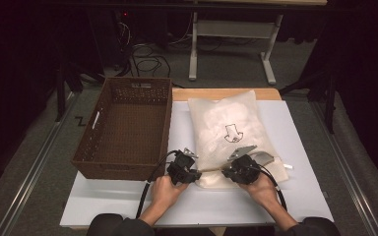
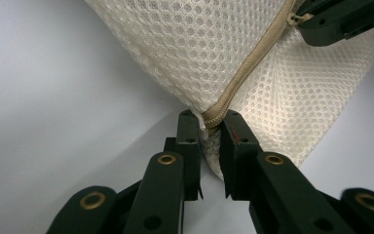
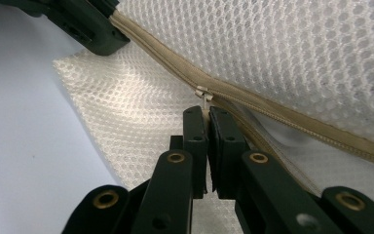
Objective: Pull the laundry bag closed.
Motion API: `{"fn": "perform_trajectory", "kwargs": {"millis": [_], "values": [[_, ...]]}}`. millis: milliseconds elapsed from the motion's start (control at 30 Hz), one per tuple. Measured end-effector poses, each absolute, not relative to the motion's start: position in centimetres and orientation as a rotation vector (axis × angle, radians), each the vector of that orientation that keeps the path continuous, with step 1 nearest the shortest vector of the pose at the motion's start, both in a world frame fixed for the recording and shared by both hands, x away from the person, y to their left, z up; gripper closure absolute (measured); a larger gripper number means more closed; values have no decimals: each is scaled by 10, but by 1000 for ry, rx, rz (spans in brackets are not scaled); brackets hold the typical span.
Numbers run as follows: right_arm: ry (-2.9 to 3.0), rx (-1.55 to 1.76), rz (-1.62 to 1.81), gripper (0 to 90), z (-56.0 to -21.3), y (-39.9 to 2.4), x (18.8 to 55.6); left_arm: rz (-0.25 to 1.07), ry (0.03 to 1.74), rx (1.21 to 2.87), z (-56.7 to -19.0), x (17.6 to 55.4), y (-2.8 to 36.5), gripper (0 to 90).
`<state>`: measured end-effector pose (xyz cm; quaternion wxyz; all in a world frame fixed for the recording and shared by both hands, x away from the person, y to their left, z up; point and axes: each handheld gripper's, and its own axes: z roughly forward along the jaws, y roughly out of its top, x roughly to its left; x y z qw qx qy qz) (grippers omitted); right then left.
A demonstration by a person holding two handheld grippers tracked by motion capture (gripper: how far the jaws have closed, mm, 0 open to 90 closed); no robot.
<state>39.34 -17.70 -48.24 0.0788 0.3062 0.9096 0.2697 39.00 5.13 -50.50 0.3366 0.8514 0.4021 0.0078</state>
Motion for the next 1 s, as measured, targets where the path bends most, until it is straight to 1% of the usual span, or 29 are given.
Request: {"fn": "perform_trajectory", "kwargs": {"millis": [533, 1000], "values": [[2696, 960, 809, 877, -482, -190, 393, 18, 1044, 2222, -505, 390, 52, 792], [2695, 953, 787, 877, -483, -191, 393, 16, 1043, 2221, -505, 390, 52, 791]]}}
